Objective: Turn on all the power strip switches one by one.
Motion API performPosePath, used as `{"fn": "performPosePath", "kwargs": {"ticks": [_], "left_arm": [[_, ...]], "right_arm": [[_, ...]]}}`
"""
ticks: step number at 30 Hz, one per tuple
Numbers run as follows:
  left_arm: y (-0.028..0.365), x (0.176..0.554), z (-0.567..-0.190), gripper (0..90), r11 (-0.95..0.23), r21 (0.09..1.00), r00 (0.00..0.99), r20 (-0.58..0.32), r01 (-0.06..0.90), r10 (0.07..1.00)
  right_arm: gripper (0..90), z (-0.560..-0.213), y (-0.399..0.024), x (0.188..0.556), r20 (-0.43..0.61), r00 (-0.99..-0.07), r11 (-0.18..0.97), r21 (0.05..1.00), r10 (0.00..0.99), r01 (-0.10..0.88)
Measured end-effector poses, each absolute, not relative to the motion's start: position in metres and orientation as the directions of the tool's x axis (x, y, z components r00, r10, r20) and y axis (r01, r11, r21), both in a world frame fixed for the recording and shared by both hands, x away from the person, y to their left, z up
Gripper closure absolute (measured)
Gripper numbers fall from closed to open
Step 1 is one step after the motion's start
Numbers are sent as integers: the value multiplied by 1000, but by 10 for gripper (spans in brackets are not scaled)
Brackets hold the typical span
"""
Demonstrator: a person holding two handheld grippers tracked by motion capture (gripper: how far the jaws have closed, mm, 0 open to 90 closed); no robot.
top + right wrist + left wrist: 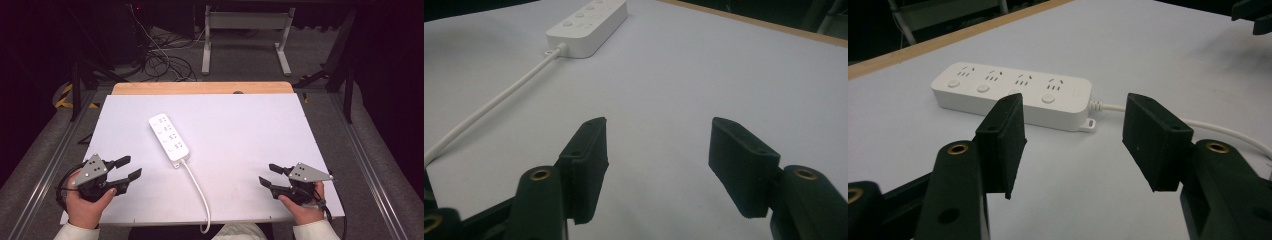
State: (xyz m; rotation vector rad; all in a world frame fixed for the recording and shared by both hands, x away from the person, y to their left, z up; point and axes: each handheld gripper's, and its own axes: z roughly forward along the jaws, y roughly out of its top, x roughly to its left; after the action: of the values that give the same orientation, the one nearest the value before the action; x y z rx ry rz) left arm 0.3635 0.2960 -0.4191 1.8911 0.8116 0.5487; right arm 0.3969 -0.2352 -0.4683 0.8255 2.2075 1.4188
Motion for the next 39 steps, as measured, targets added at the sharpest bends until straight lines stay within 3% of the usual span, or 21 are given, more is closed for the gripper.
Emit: {"fn": "performPosePath", "kwargs": {"ticks": [24, 39], "left_arm": [[268, 395, -392, 471, -369, 881, 726, 43, 296, 686], [249, 410, -388, 573, -387, 873, 752, 36, 296, 658]], "right_arm": [[410, -469, -234, 397, -2, -758, 321, 907, 652, 274], [411, -470, -234, 397, -4, -760, 324, 906, 650, 273]]}}
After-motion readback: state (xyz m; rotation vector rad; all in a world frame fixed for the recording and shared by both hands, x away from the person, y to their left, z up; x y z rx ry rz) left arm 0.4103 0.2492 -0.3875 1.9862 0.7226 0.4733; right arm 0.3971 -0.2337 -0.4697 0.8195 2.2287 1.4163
